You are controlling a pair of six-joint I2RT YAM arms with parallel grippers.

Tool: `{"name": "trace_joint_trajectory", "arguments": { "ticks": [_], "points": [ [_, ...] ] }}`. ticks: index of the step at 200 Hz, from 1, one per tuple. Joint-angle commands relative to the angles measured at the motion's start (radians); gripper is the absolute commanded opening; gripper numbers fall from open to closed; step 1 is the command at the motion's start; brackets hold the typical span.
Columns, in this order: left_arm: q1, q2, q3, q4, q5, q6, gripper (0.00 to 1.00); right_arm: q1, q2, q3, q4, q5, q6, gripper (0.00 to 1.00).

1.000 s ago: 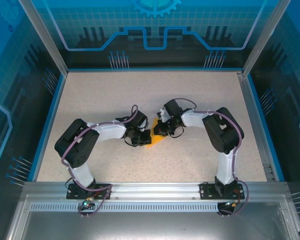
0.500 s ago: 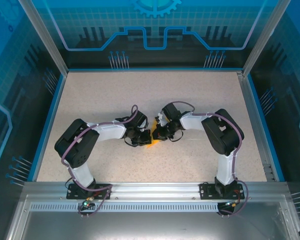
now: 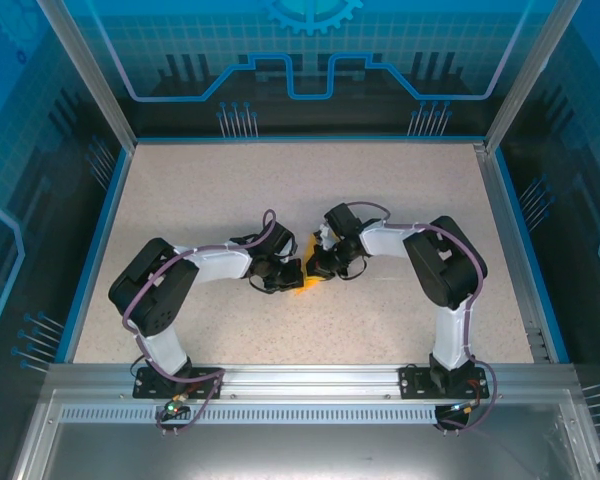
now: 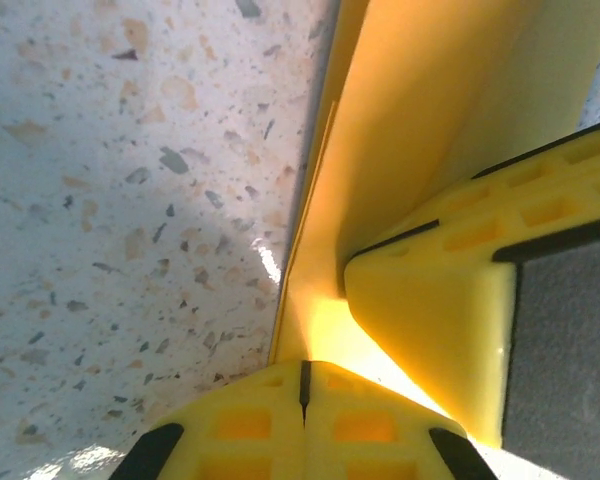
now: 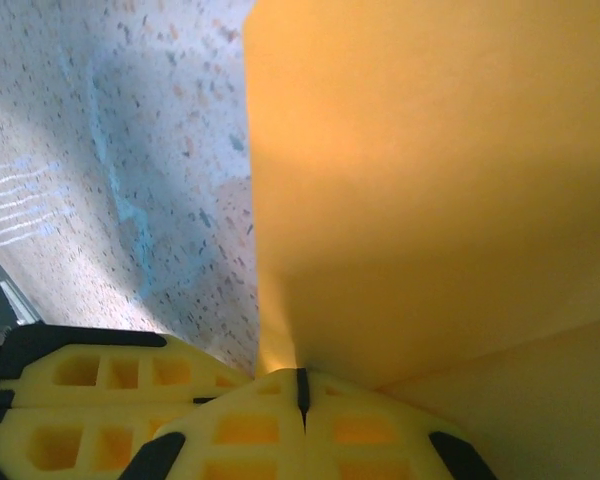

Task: Fold a paper plane with a square sheet of paper (pick it up from the middle)
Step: Fourth fold the wing at the center of the table.

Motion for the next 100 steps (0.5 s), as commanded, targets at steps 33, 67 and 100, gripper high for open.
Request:
{"name": "trace_joint_trajectory", "arguments": {
  "ticks": [33, 67, 100],
  "points": [
    [-0.007, 0.043, -0.075, -0.151, -0.034, -0.01, 0.0, -0.159, 0.064, 0.012, 0.026, 0.168, 0.011, 0.03],
    [-0.004, 0.04, -0.079, -0.15, -0.03, -0.01, 0.0, -0.206, 0.07, 0.047, 0.046, 0.158, -0.019, 0.03],
    [-0.005, 0.04, -0.076, -0.156, -0.025, -0.006, 0.0, -0.248, 0.067, 0.082, 0.06, 0.154, -0.036, 0.03]
  ]
}}
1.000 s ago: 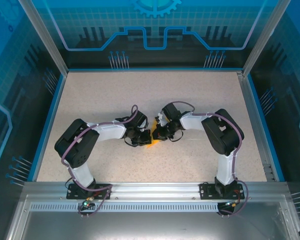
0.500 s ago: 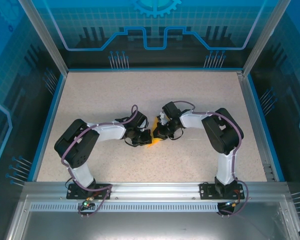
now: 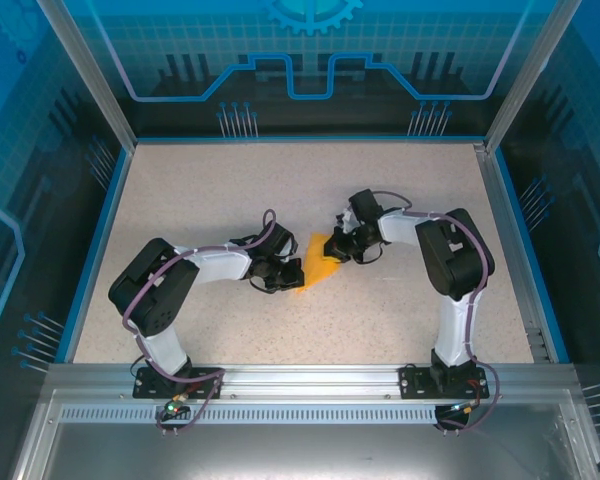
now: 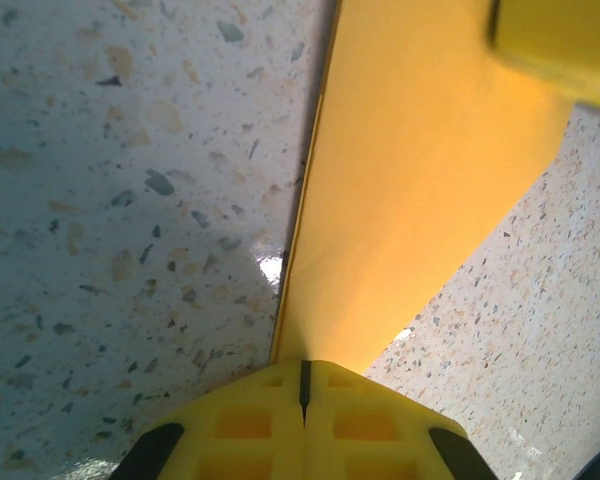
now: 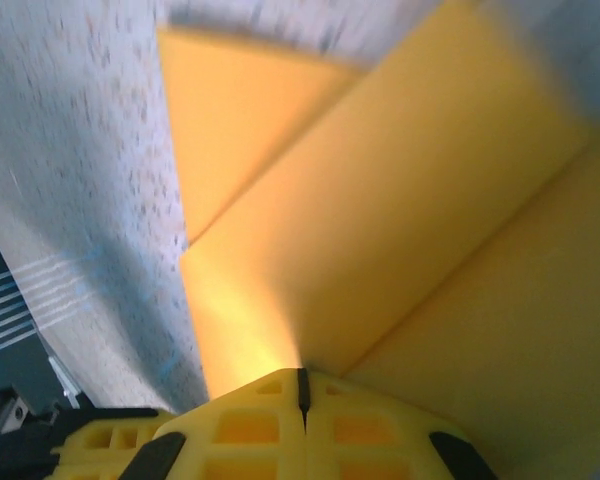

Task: Fold a paper plane with a square sheet of paper (pick it up from the middle)
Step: Fourth fold the wing at the center of the table.

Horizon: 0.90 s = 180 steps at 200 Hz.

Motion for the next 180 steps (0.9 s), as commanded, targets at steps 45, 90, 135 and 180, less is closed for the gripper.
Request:
{"name": "trace_joint_trajectory", "arguments": {
  "ticks": [45, 90, 135, 180],
  "points": [
    [-0.005, 0.041, -0.047, -0.194, -0.014, -0.001, 0.0, -0.049, -0.047, 0.022, 0.075, 0.13, -0.068, 0.04],
    [-0.007, 0.046, -0.032, -0.188, -0.008, -0.001, 0.0, 0.106, -0.152, -0.104, 0.138, 0.099, -0.043, 0.04],
    [-0.007, 0.044, -0.034, -0.181, -0.005, -0.005, 0.0, 0.191, -0.113, -0.124, 0.166, 0.088, -0.002, 0.04],
    [-0.006, 0.046, -0.035, -0.18, -0.004, -0.006, 0.0, 0.196, -0.045, -0.099, 0.162, 0.071, -0.032, 0.04]
  ]
}}
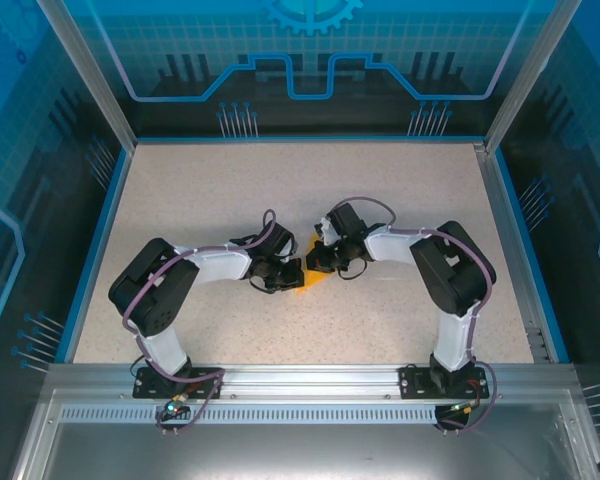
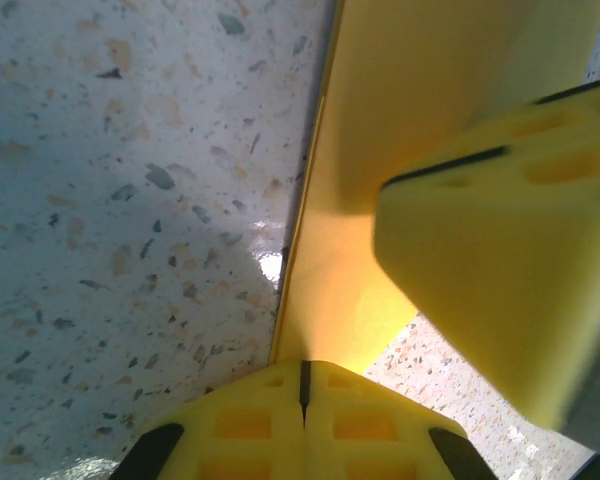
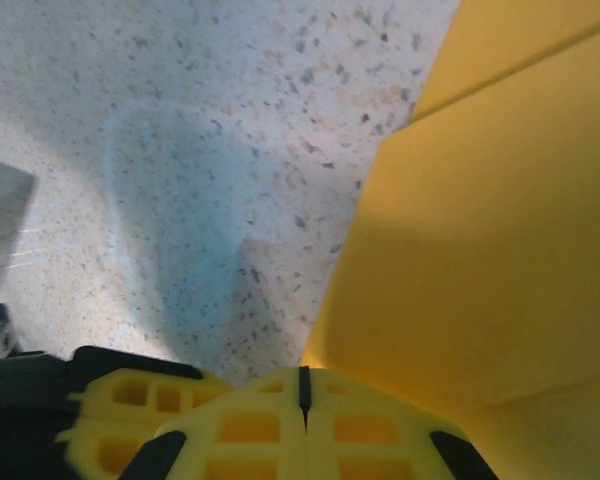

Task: Fold a paper plane with a square sheet of paper (pick it up from the middle)
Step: Fourth fold the wing at the center of the table.

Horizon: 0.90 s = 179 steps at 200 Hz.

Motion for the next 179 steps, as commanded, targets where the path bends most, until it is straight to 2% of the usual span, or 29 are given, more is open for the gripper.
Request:
{"name": "trace_joint_trajectory", "arguments": {
  "ticks": [1, 38, 84, 115, 133, 163, 179],
  "points": [
    [-0.006, 0.046, -0.038, -0.174, -0.009, -0.006, 0.0, 0.003, 0.047, 0.019, 0.002, -0.018, -0.015, 0.04],
    [-0.006, 0.046, -0.045, -0.182, -0.012, -0.005, 0.0, -0.054, 0.077, 0.04, -0.024, 0.015, -0.071, 0.04],
    [-0.006, 0.046, -0.066, -0.171, -0.015, -0.007, 0.0, -0.212, 0.098, 0.109, -0.052, 0.049, -0.11, 0.04],
    [-0.006, 0.046, -0.079, -0.156, -0.012, -0.011, 0.0, -0.282, 0.142, 0.195, -0.079, 0.069, -0.1, 0.04],
    [-0.007, 0.043, -0.076, -0.158, -0.012, -0.011, 0.0, -0.284, 0.12, 0.225, -0.111, 0.088, -0.099, 0.05],
    [-0.006, 0.021, -0.055, -0.152, -0.011, -0.013, 0.0, -0.232, -0.008, 0.199, -0.16, 0.125, -0.093, 0.08],
    [-0.006, 0.002, -0.025, -0.149, -0.005, -0.012, 0.1, -0.202, -0.062, 0.153, -0.166, 0.121, -0.068, 0.16]
  ]
}}
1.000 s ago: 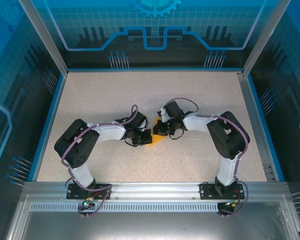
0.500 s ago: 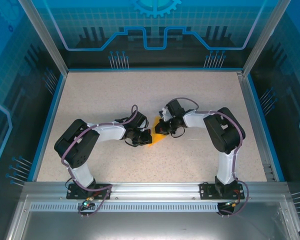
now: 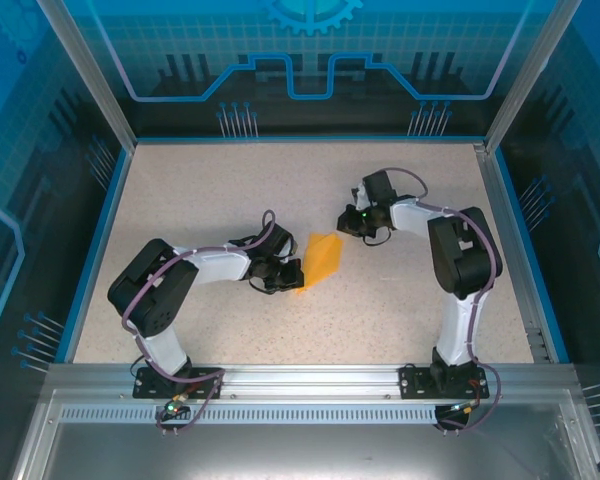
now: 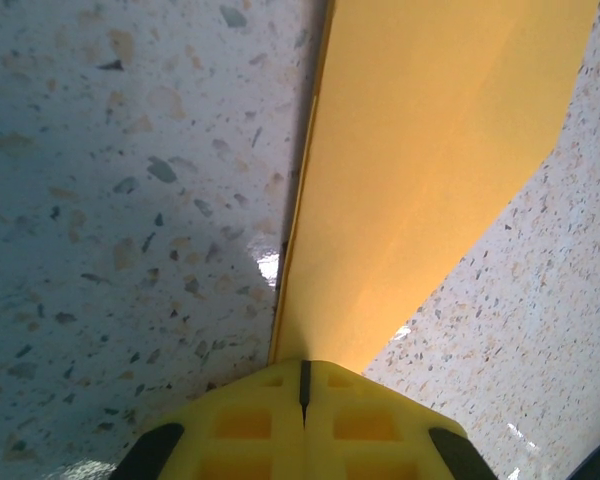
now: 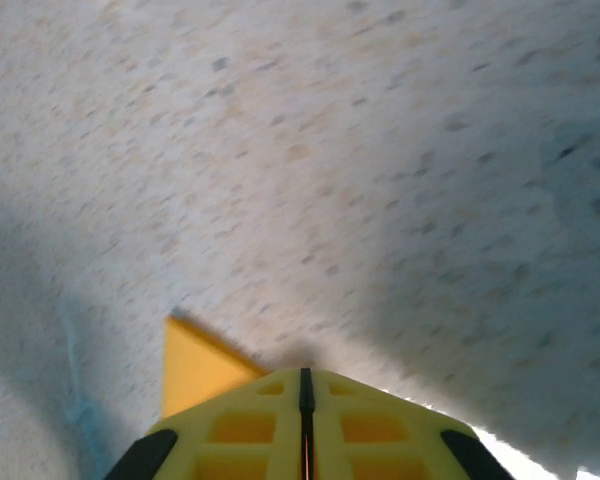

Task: Fold a paper plane with a square sheet of paper (pick it up from the middle)
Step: Fourth fold the wing at the center of the table, then turn over the paper at the center of the table.

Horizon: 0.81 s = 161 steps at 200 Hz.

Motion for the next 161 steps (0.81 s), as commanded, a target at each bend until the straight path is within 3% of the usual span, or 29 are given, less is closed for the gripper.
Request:
{"name": "trace_joint_trajectory", "arguments": {
  "ticks": [1, 22, 54, 91, 161],
  "points": [
    [-0.007, 0.009, -0.01, -0.16, -0.007, -0.011, 0.1, 0.055, -0.119, -0.042, -0.055, 0.014, 0.017, 0.17],
    [-0.006, -0.016, 0.08, -0.179, -0.011, -0.027, 0.26, 0.09, -0.176, -0.129, -0.023, 0.01, 0.077, 0.33],
    [-0.007, -0.07, 0.193, -0.152, -0.035, -0.09, 0.41, 0.13, -0.214, -0.212, 0.028, -0.029, 0.186, 0.43],
    [0.012, -0.101, 0.226, -0.219, -0.198, -0.112, 0.55, 0.17, -0.162, -0.206, 0.045, -0.063, 0.28, 0.41],
    [0.106, -0.141, 0.119, -0.174, -0.2, -0.151, 0.72, 0.186, -0.103, -0.181, 0.042, -0.04, 0.312, 0.39]
  ]
}}
